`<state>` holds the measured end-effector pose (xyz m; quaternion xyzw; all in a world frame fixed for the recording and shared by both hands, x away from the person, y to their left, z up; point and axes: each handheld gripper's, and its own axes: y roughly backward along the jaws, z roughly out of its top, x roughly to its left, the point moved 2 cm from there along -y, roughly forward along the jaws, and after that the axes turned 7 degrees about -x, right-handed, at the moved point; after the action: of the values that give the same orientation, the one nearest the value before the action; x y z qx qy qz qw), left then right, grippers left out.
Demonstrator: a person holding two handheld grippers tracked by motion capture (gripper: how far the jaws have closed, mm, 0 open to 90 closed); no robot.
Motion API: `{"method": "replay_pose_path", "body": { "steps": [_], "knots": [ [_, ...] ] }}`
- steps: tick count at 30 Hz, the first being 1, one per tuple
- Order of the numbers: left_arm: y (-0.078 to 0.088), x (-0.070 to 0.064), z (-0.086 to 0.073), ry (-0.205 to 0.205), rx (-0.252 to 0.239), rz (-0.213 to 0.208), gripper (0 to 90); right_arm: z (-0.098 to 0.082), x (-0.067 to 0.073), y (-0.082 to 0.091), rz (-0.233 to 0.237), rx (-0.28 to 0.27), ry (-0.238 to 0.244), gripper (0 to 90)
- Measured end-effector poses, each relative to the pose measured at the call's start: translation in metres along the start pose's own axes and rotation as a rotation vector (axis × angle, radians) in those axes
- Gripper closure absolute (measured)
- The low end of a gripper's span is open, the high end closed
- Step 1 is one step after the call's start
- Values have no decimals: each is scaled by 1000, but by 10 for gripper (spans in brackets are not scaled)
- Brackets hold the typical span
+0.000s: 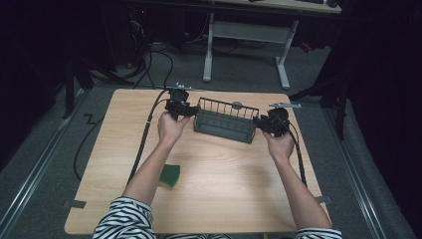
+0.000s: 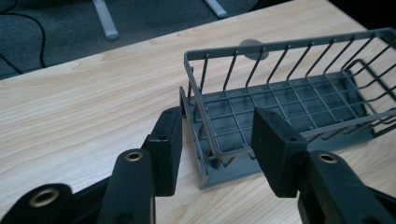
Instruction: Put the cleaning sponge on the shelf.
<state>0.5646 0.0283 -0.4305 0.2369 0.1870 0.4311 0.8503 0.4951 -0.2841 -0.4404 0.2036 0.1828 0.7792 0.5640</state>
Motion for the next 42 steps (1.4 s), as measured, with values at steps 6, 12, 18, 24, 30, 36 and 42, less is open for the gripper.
{"method": "replay_pose_path", "body": {
  "steps": [6, 12, 18, 24, 30, 36, 42],
  "knots": [
    [-13, 3, -3, 40, 11, -1, 565, -3, -2, -10, -15, 23, -1, 614],
    [-18, 5, -5, 54, 18, -9, 631, -3, -1, -14, -58, 36, 25, 579],
    [-21, 7, -7, 59, 25, -6, 654, -2, -2, -18, -49, 45, 15, 592],
    [-24, 10, -9, 58, 32, -21, 683, -4, -1, -23, -52, 87, 59, 677],
    [-27, 11, -11, 54, 44, -30, 743, -3, -3, -23, -37, 93, 35, 691],
    [-26, 8, -12, 31, 52, -41, 777, -5, -3, -22, -23, 96, 34, 695],
    [-22, 3, -13, -18, 74, -41, 773, -7, -3, -18, -23, 98, 41, 697]
  ]
}}
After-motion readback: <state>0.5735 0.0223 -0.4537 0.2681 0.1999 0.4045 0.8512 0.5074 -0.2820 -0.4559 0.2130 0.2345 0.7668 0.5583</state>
